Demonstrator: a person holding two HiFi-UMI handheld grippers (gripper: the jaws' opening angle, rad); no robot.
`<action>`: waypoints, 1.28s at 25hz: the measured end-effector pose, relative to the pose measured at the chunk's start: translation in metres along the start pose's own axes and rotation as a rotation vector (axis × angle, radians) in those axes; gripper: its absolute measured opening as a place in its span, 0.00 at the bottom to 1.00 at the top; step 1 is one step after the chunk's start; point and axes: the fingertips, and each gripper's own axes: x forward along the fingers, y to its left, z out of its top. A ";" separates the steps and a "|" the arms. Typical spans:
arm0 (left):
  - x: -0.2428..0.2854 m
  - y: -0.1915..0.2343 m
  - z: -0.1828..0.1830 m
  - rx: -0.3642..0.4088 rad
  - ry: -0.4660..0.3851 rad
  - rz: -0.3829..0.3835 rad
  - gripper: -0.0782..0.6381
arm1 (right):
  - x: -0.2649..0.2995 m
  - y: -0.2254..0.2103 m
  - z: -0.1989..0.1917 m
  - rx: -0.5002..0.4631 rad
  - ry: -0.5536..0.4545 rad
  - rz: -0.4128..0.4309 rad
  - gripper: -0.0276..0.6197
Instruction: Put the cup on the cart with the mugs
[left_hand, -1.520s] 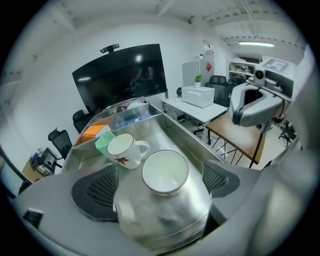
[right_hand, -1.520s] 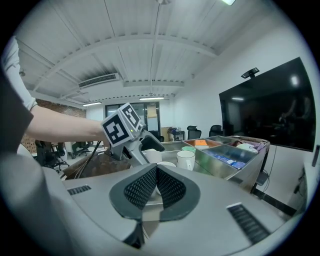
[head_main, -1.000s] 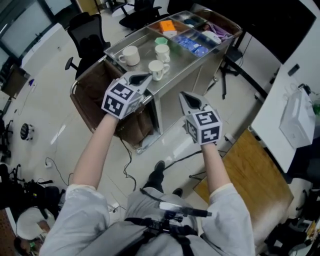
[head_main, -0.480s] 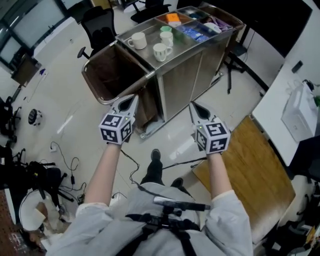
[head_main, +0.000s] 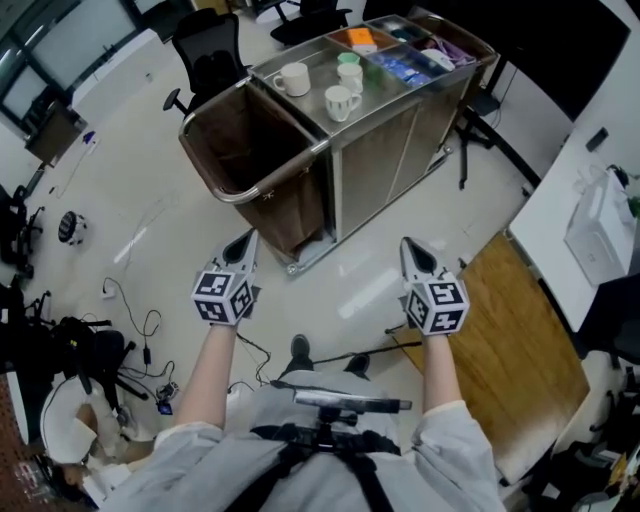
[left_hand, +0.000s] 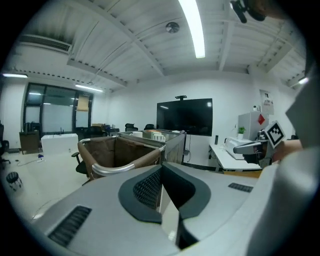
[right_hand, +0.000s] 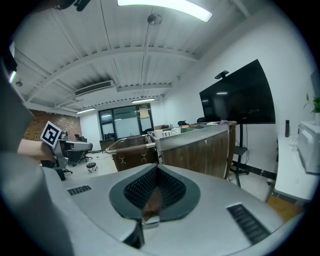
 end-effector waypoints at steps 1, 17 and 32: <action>-0.005 0.005 -0.005 -0.008 0.002 0.001 0.12 | 0.000 0.005 -0.004 0.000 0.008 0.002 0.06; -0.052 0.050 -0.055 -0.035 0.040 -0.007 0.12 | -0.003 0.061 -0.036 0.001 0.061 -0.038 0.05; -0.048 0.032 -0.069 -0.045 0.073 -0.089 0.12 | -0.014 0.064 -0.050 0.005 0.074 -0.067 0.05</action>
